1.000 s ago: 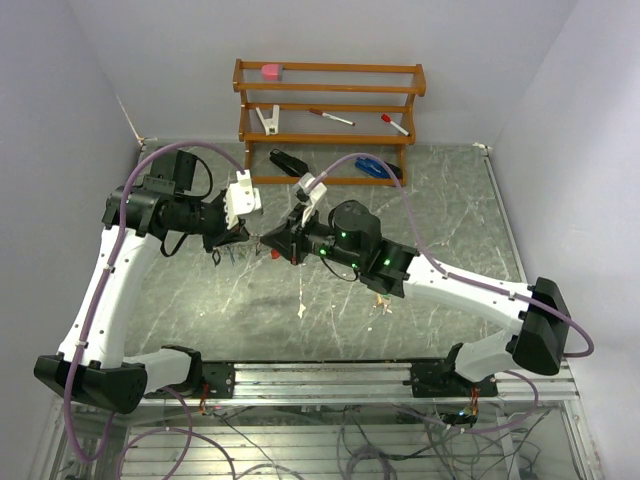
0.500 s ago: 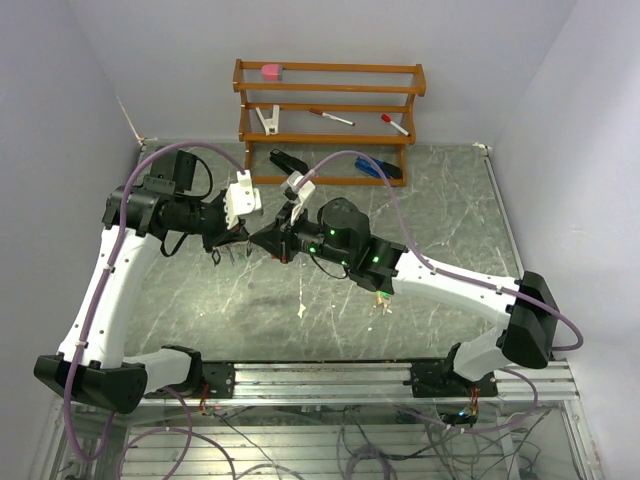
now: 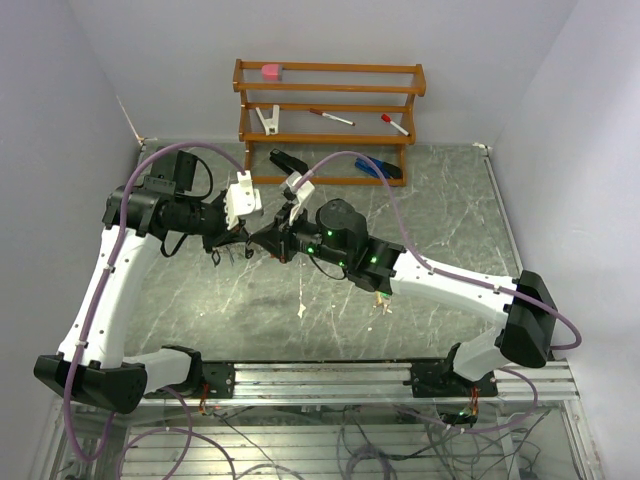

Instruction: Put the keys on the keyring

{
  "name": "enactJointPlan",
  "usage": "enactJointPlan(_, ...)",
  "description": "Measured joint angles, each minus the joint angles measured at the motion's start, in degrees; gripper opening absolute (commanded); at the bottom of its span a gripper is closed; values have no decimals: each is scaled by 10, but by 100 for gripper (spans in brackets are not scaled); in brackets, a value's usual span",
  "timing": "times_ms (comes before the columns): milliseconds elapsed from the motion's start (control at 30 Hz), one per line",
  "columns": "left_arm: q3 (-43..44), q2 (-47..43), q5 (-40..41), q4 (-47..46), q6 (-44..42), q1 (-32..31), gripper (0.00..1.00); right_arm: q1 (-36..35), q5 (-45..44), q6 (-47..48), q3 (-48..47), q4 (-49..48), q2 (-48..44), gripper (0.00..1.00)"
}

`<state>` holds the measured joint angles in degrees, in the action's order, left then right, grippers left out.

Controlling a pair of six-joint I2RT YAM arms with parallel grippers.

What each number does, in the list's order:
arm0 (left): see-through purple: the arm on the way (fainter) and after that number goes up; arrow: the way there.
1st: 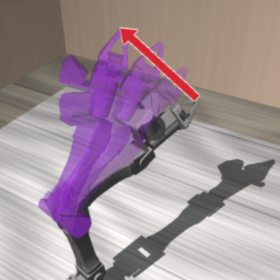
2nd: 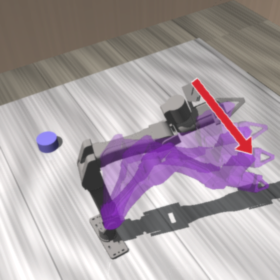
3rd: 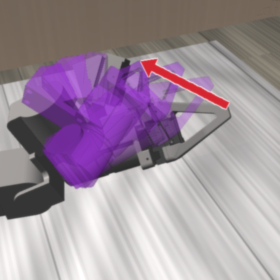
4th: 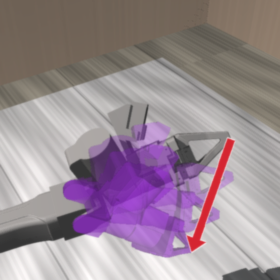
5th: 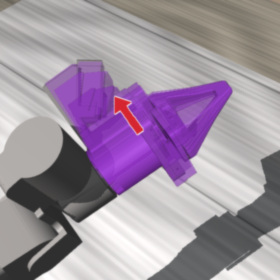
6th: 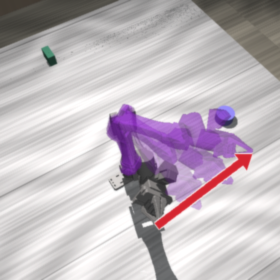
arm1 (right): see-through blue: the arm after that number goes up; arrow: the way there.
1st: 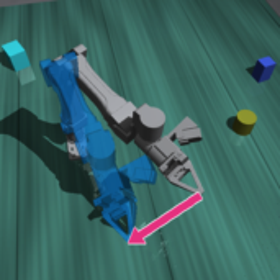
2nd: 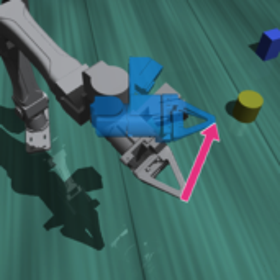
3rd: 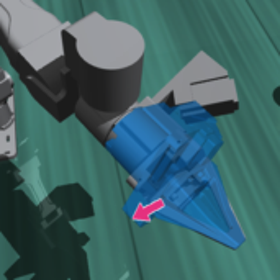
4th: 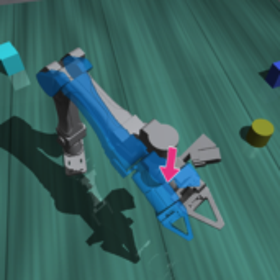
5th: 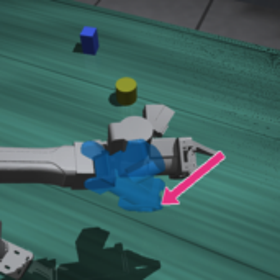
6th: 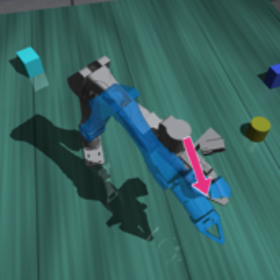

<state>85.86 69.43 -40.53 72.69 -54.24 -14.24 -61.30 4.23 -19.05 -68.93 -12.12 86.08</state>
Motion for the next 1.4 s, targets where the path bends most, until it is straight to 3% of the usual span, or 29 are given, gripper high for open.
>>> enactJointPlan(1400, 17, 0, 3, 0, 0, -1, 7, -12, -101, 7, -10, 43, -24, 0)
